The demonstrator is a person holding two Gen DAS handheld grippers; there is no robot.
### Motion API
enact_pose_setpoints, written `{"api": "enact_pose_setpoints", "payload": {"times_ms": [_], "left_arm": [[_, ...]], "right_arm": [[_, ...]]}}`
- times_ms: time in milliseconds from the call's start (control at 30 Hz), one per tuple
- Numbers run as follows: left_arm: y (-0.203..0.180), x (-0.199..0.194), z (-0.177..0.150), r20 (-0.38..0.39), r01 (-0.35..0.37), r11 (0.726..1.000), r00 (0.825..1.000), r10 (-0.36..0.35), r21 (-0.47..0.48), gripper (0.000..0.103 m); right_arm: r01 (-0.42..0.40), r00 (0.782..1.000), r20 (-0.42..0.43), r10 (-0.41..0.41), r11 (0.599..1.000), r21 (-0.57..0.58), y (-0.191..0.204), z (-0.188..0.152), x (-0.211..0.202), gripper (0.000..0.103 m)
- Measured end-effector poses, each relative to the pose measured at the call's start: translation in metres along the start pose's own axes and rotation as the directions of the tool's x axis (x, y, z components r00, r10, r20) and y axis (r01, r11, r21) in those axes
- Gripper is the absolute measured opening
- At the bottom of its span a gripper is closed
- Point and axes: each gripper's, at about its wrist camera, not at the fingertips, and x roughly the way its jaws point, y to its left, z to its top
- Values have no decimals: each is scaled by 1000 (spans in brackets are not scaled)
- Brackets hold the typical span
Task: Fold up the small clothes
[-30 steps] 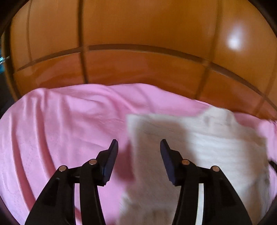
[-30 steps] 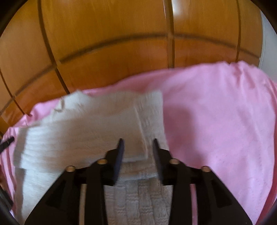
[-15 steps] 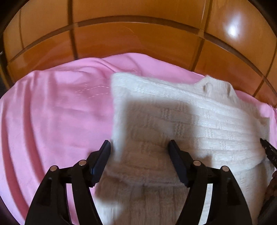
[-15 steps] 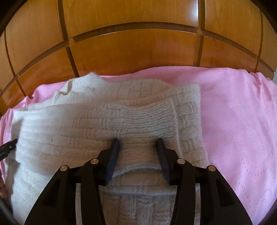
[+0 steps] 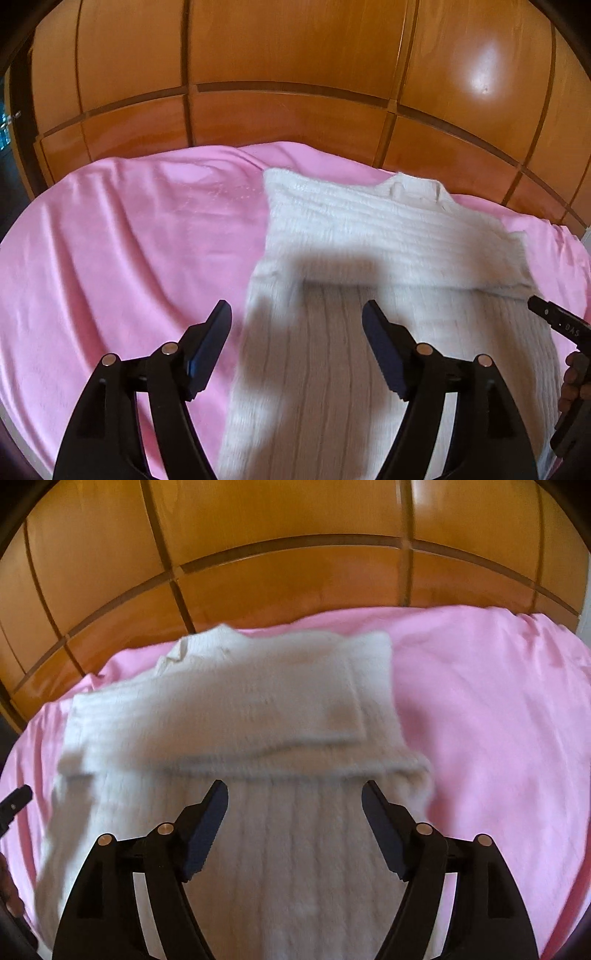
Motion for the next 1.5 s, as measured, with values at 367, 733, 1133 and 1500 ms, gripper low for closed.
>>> {"api": "enact_pose_setpoints", "payload": {"times_ms": [367, 733, 1133, 1500], "left_arm": [[17, -30, -42, -31, -1, 1000, 1000, 0, -11, 74], [49, -45, -90, -117, 45, 999, 992, -46, -12, 73], [53, -71, -144, -252, 271, 963, 932, -260, 10, 6], [56, -65, -42, -92, 438, 888, 887, -452, -143, 5]], "right_arm": [[71, 996, -56, -66, 994, 78, -45, -55, -36, 78], [39, 988, -156, -20, 991, 125, -78, -107, -62, 78], [-236, 922, -306, 236, 971, 38, -48, -164, -103, 12], [-299, 952, -54, 300, 954, 40, -34, -62, -107, 7]]}}
